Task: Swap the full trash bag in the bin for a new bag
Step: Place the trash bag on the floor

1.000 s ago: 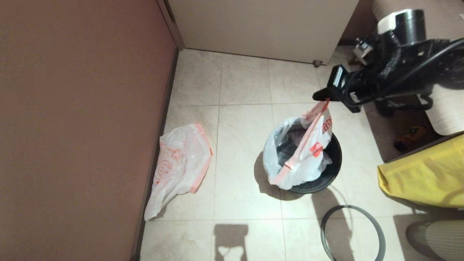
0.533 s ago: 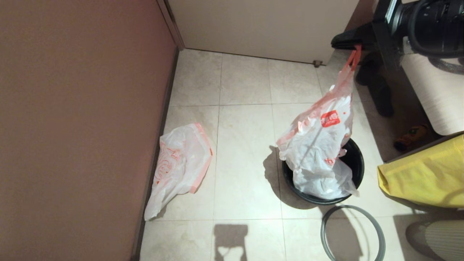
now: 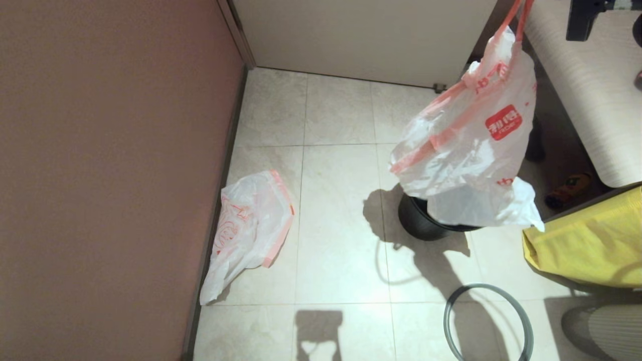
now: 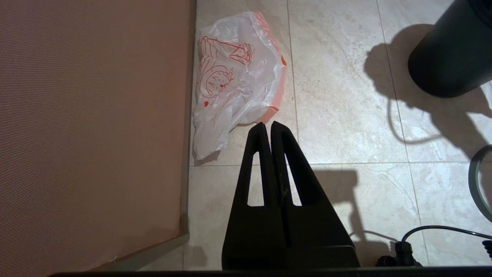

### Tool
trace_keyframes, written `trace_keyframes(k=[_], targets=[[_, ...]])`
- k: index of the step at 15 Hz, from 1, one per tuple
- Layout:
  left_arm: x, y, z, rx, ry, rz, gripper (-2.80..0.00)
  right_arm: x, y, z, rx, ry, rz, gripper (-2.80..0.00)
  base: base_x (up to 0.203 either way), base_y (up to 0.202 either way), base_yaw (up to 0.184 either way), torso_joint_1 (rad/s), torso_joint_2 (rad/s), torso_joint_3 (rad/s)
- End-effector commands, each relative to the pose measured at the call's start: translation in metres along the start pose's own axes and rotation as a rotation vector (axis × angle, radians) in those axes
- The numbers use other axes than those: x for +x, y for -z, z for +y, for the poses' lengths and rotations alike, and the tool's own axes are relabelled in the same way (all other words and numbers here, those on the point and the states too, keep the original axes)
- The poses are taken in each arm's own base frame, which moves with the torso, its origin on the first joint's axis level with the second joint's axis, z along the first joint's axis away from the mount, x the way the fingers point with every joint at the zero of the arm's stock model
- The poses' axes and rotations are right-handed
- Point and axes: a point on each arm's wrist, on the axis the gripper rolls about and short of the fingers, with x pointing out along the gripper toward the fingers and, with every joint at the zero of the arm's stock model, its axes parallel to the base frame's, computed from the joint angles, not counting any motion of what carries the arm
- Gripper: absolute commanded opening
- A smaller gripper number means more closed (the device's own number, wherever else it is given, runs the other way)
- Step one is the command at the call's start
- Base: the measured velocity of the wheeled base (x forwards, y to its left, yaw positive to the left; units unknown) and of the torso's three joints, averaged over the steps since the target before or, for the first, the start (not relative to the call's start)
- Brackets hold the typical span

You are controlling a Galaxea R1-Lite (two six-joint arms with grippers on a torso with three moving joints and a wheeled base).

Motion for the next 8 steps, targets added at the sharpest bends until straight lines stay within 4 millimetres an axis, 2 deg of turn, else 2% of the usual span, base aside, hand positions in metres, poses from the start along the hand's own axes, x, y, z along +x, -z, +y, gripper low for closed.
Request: trace_keyframes(k=[1,5,8], targets=[[0.0,0.0,0.0,-0.001,0.0,0.0,-2.8,-0.014,-0.005,0.009,-0.006,-0.021,-0.027,-2.8,0.0,0.0,0.0,0.0,0.0,0.0],[0.0,0.0,0.0,-0.001,0.0,0.0,-2.8,-0.034,-0.015,0.02,-0.036,-0.041,-0.094,-2.8,0.0,0.0,0.0,0.0,0.0,0.0],[0.0,0.0,0.0,-0.001,0.0,0.0,-2.8,-0.05,-0.031,0.014,-0.11,0.084,-0.261,-2.8,0.0,0.0,0.0,0.0,0.0,0.0]])
